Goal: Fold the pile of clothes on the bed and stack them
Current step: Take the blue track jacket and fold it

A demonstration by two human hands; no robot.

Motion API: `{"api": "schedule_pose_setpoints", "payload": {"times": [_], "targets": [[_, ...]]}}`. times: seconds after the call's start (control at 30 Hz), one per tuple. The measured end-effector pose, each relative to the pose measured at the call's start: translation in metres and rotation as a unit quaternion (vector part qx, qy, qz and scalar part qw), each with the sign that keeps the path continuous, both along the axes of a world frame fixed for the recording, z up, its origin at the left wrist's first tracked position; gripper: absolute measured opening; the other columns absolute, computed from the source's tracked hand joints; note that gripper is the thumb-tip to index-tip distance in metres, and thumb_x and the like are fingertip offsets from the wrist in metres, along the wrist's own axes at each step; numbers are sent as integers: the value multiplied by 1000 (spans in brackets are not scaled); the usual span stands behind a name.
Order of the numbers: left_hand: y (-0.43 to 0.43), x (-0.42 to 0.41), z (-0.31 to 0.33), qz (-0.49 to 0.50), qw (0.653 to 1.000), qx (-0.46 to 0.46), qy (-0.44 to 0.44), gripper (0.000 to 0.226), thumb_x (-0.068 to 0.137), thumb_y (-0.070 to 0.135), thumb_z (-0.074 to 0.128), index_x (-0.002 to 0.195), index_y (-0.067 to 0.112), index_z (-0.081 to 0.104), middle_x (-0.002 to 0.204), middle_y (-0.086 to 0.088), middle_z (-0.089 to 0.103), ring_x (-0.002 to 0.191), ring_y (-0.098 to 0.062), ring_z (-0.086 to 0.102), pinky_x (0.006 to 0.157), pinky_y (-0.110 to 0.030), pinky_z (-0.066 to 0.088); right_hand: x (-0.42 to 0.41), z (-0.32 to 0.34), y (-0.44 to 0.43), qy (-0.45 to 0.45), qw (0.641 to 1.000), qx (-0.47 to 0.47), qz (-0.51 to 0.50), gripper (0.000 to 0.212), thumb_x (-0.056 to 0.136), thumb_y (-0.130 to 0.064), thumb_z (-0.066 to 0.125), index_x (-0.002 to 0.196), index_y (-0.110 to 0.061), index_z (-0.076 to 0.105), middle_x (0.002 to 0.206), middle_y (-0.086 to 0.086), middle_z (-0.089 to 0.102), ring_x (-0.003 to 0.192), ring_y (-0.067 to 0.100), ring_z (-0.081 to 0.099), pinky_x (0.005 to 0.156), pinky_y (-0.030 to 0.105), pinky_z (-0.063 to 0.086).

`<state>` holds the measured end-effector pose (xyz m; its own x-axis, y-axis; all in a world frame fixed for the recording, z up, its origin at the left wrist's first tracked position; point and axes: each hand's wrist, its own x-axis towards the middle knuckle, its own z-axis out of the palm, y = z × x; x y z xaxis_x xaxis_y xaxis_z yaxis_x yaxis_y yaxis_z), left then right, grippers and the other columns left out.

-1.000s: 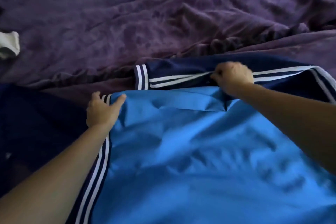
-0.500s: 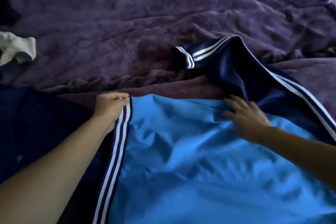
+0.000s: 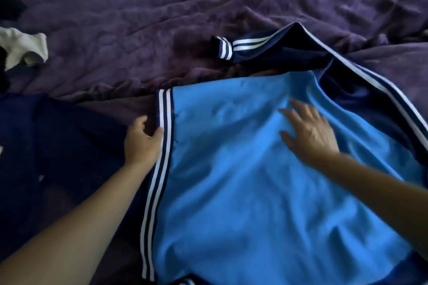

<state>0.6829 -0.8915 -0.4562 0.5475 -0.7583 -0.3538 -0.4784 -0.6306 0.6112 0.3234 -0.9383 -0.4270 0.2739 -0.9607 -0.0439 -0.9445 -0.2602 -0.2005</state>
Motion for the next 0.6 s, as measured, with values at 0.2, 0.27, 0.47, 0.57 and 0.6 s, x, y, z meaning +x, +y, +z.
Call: {"api": "schedule_pose_setpoints", "payload": {"times": [0.2, 0.27, 0.47, 0.57, 0.6], "targets": [[157, -33, -1, -49, 998, 42, -25, 60, 85, 29, 70, 134, 3, 47, 133, -17, 53, 123, -33, 49, 103, -41, 38, -33, -40, 178, 28, 983, 171, -61, 58, 79, -22, 76, 133, -13, 57, 144, 16, 47, 134, 35, 43, 92, 47, 46], [189, -43, 1, -19, 999, 32, 16, 62, 81, 31, 74, 133, 9, 48, 130, -14, 57, 120, -30, 53, 102, -41, 41, -40, -37, 210, 17, 978, 186, -97, 60, 75, -20, 79, 131, -13, 58, 142, 16, 49, 131, 36, 46, 88, 49, 48], [227, -37, 14, 81, 967, 92, 225, 47, 68, 11, 84, 106, 22, 59, 101, -7, 72, 91, -26, 68, 83, -43, 54, -26, 3, 280, -97, 991, 93, 13, 26, 78, -31, 72, 100, -19, 67, 112, 2, 63, 101, 24, 59, 78, 34, 45], [231, -12, 21, -5, 986, 115, 117, 37, 66, 6, 84, 90, 20, 60, 89, -5, 72, 81, -26, 68, 70, -33, 54, -29, 3, 315, -101, 985, 117, 81, 27, 78, -41, 66, 98, -24, 65, 110, -2, 62, 97, 19, 58, 75, 31, 46], [230, -5, 24, -18, 992, 103, 66, 41, 65, 8, 85, 96, 19, 60, 92, -6, 70, 85, -27, 67, 73, -34, 53, -37, 0, 322, -84, 985, 121, 88, 30, 75, -40, 70, 99, -23, 65, 110, -1, 63, 96, 21, 60, 74, 32, 48]]}}
